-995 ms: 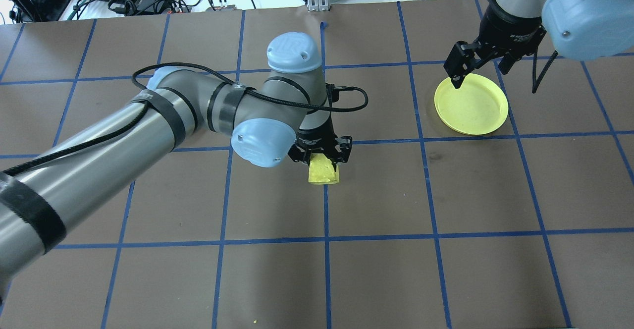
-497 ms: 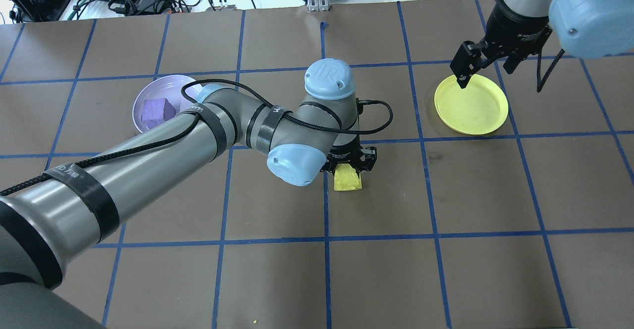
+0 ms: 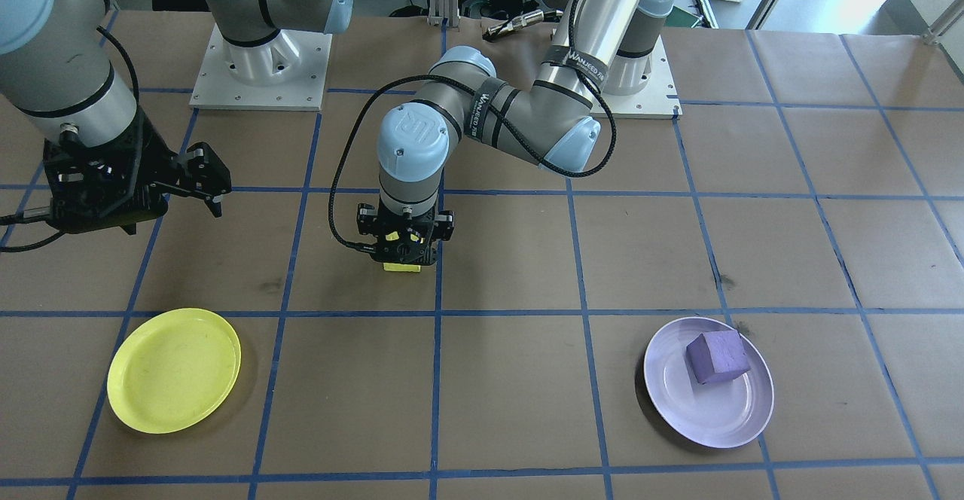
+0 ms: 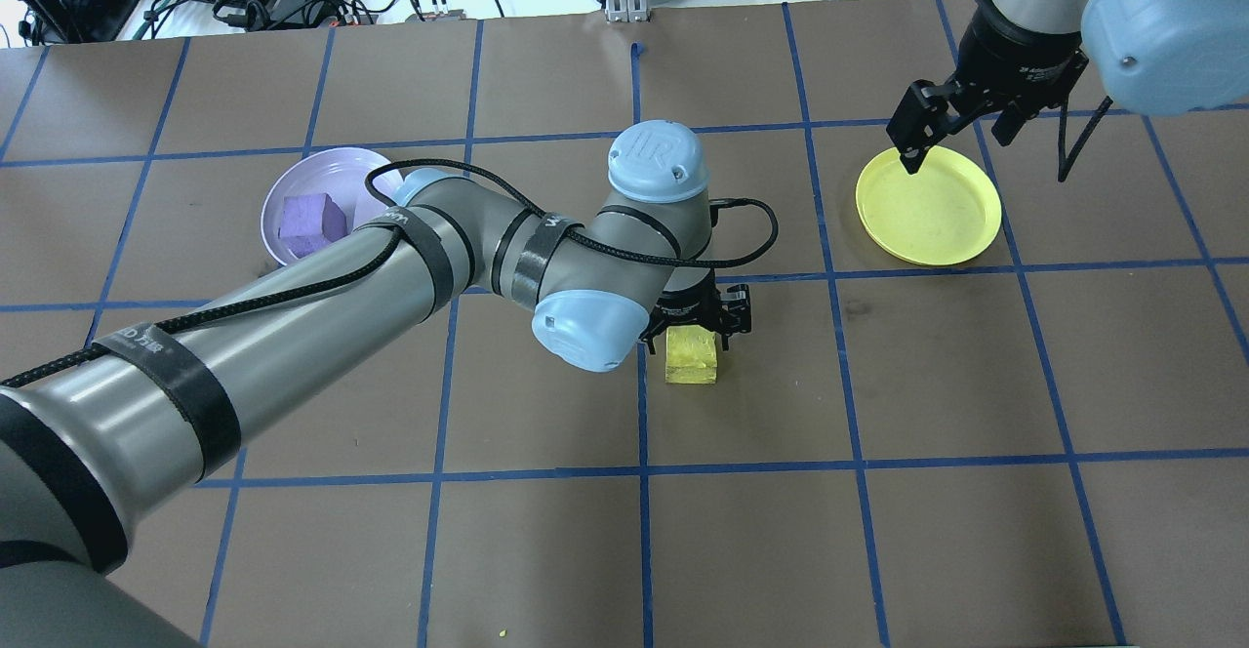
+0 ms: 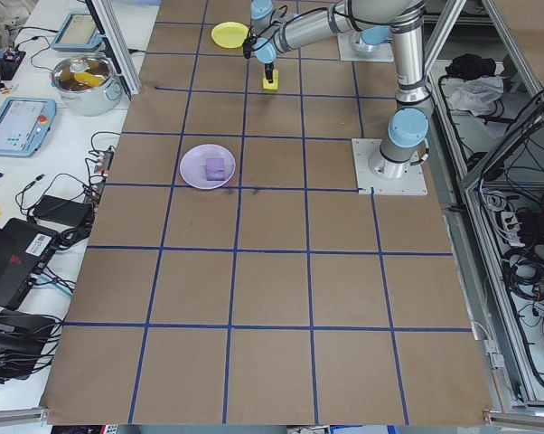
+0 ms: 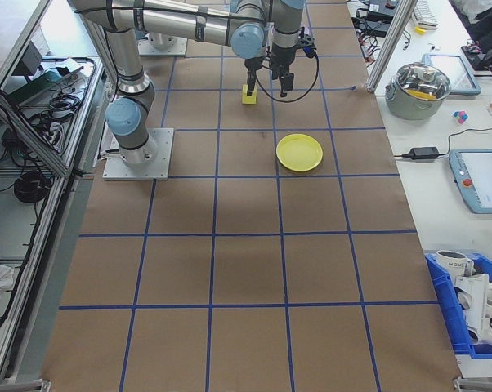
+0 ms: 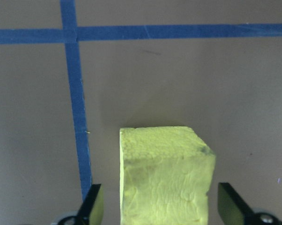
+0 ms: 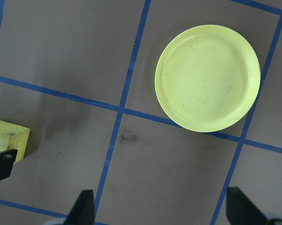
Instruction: Sort blocks by color into plates
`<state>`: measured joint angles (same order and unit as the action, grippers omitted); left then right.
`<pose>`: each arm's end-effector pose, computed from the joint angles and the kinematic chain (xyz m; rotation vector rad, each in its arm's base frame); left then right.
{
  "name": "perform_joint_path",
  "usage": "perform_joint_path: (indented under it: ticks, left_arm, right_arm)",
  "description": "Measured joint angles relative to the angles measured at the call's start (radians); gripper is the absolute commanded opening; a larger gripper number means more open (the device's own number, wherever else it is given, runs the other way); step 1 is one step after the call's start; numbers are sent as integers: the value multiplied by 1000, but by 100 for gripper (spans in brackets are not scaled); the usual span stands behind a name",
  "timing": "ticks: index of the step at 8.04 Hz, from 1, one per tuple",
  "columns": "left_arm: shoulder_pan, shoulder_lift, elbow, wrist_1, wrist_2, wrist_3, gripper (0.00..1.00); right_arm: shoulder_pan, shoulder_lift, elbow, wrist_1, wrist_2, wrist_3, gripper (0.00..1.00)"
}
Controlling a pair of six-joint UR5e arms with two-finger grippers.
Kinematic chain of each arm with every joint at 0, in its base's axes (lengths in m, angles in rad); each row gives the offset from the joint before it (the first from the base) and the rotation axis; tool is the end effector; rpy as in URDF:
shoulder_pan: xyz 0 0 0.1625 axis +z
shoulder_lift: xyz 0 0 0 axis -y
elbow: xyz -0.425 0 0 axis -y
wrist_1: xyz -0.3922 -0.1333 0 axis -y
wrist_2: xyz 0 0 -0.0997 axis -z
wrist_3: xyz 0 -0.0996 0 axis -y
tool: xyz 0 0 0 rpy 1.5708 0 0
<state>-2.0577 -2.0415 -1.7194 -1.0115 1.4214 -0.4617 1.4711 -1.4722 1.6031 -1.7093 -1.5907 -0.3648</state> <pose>-0.4143 -0.4660 0.2093 -0.0314 -3.0304 -0.1845 0.0778 -0.5416 0.4354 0.4123 -3.0931 0.0044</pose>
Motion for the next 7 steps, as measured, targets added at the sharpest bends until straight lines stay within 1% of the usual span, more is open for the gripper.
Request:
perform_joint_path:
  ticks: [2, 4, 6, 7]
  left_arm:
    - [6, 22, 2, 3, 0, 16, 100]
    - [41, 52, 2, 3, 2, 150, 100]
    - [158, 96, 1, -8, 1, 285, 100]
    - [214, 117, -2, -15, 3, 354, 100]
  right_arm:
    - [0, 0, 1, 1, 1, 7, 100]
    - [1, -3, 1, 2, 7, 9, 100]
    - [3, -8, 2, 13, 16, 14, 100]
    - [10, -11, 4, 18, 22, 72, 100]
